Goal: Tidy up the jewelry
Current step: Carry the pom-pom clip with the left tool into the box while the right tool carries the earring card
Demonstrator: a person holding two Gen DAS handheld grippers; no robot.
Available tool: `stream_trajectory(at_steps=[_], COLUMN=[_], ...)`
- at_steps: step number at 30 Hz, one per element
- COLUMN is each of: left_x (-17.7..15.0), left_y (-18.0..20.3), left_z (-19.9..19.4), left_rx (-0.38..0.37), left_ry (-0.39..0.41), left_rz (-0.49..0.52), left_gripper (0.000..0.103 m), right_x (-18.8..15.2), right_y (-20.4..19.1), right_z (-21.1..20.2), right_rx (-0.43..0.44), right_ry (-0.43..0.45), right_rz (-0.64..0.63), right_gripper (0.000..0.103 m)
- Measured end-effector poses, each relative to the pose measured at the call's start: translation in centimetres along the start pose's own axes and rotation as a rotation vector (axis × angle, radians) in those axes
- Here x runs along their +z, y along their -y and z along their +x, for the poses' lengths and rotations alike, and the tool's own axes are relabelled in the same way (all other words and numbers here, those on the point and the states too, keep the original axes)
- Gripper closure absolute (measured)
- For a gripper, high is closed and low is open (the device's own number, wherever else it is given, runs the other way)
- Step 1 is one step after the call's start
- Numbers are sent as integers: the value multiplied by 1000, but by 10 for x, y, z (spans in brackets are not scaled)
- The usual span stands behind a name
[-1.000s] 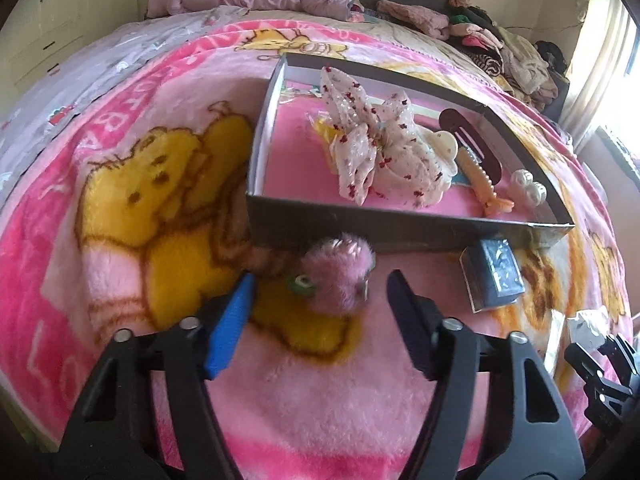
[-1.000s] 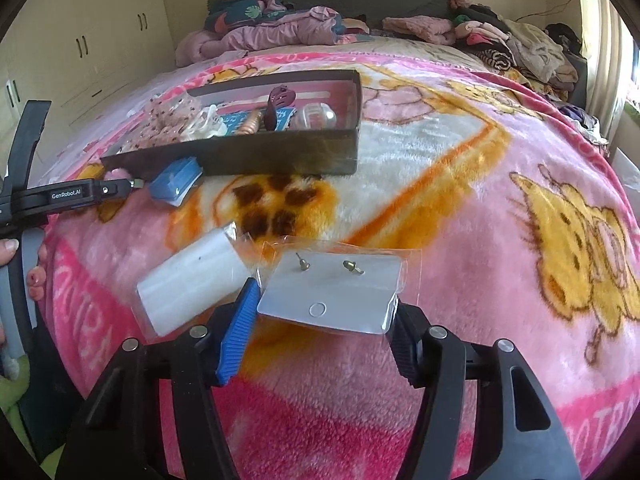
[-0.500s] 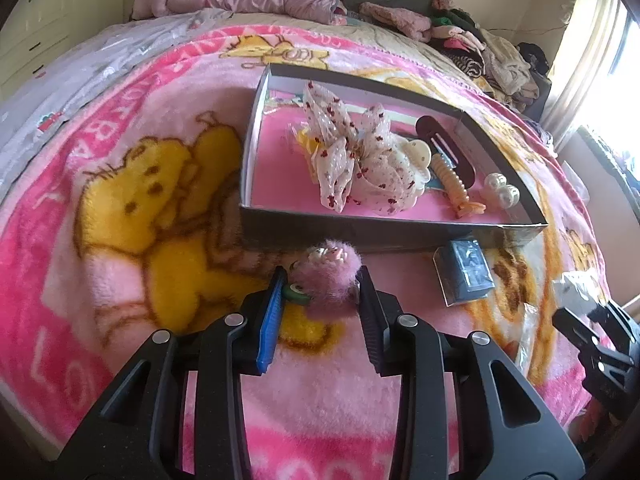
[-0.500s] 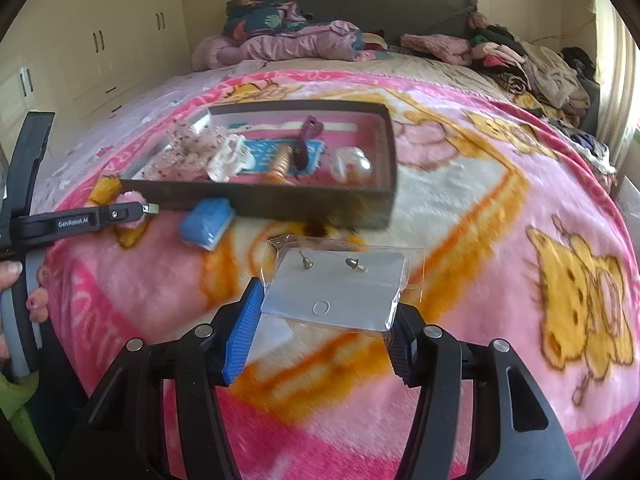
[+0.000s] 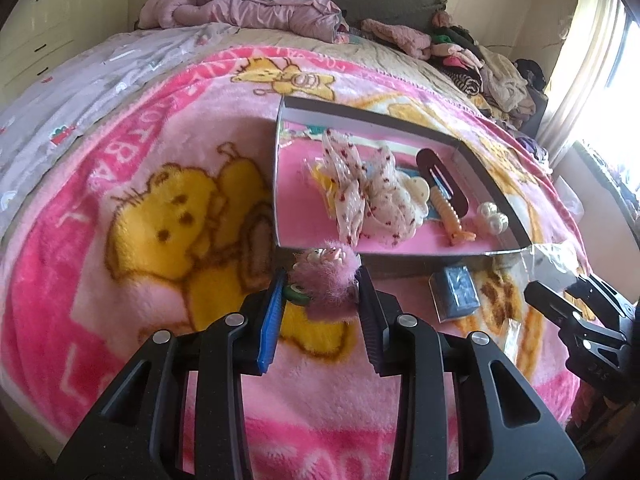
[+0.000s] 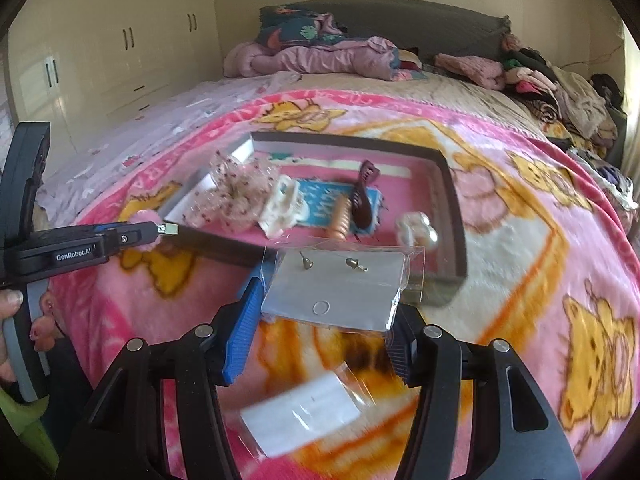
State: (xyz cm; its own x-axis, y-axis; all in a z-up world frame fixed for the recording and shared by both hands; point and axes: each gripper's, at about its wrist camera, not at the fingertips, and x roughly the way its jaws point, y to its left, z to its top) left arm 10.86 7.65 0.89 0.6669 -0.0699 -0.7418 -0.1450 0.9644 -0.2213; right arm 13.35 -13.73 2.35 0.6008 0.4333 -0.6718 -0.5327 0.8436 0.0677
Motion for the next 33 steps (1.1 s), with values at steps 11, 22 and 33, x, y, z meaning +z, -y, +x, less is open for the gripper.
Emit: stream_trajectory(at_steps=[11, 22, 33], left_x=[21, 48, 62], left_y=[-7, -3, 11], left_z=[-2, 13, 40], left_rx=[3, -2, -23], left_ry=[17, 24, -2], left_rz=[-12, -4, 17], left_gripper=[76, 76, 76], right_x=[30, 49, 55], right_y=[-9, 13, 49], right_z=[15, 37, 57], right_rx=[37, 4, -65], right_ry=[17, 18, 0], right_rz=[-21, -1, 54], right_gripper=[49, 49, 49])
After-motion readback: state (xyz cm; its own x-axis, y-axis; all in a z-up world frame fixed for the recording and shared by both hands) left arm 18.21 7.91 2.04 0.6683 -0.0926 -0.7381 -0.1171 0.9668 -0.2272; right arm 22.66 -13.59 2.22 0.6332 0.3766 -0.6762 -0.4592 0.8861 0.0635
